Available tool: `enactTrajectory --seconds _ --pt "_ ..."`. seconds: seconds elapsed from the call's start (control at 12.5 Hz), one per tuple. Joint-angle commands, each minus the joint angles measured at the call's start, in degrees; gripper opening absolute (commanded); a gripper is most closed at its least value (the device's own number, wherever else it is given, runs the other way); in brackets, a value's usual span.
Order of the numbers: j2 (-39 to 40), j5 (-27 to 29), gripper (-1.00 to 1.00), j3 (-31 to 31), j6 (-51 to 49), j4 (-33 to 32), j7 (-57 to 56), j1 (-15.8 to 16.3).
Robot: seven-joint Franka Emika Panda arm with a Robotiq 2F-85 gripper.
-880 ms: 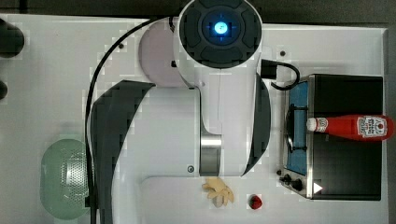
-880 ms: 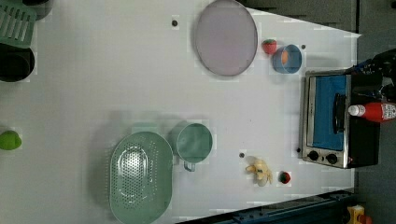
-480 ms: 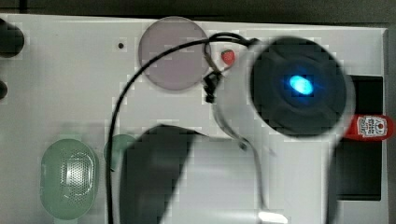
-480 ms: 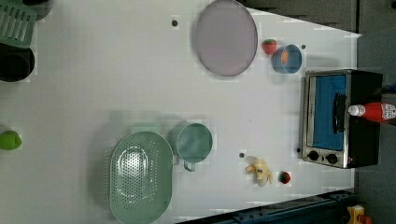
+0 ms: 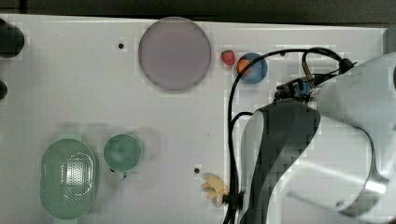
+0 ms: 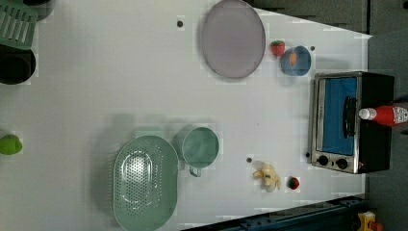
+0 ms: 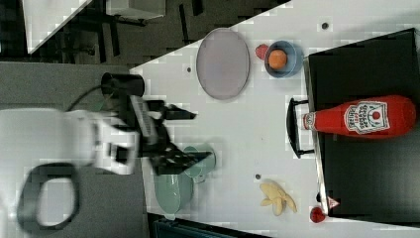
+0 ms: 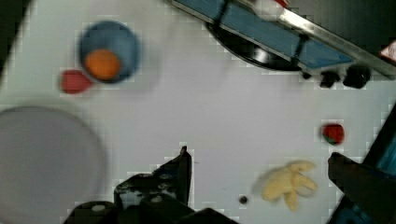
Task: Pick Ketchup from oven and place it on table.
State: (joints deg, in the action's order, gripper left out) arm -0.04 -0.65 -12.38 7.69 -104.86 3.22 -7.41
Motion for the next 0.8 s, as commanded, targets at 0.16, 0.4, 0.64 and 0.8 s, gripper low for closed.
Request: enactTrajectory --seconds 0.16,0.4,0.64,0.8 --pt "2.03 0.12 1.0 -7.62 7.53 1.49 -1.91 -0.9" --pt "6.28 0.13 1.0 -14.43 15.38 1.49 -1.91 -1.02" --pt "10.14 0.22 1.0 -18.71 23.19 1.51 -1.94 -1.31" --pt "12.39 0.42 1.0 -20.37 24.49 1.52 -1.94 -1.73"
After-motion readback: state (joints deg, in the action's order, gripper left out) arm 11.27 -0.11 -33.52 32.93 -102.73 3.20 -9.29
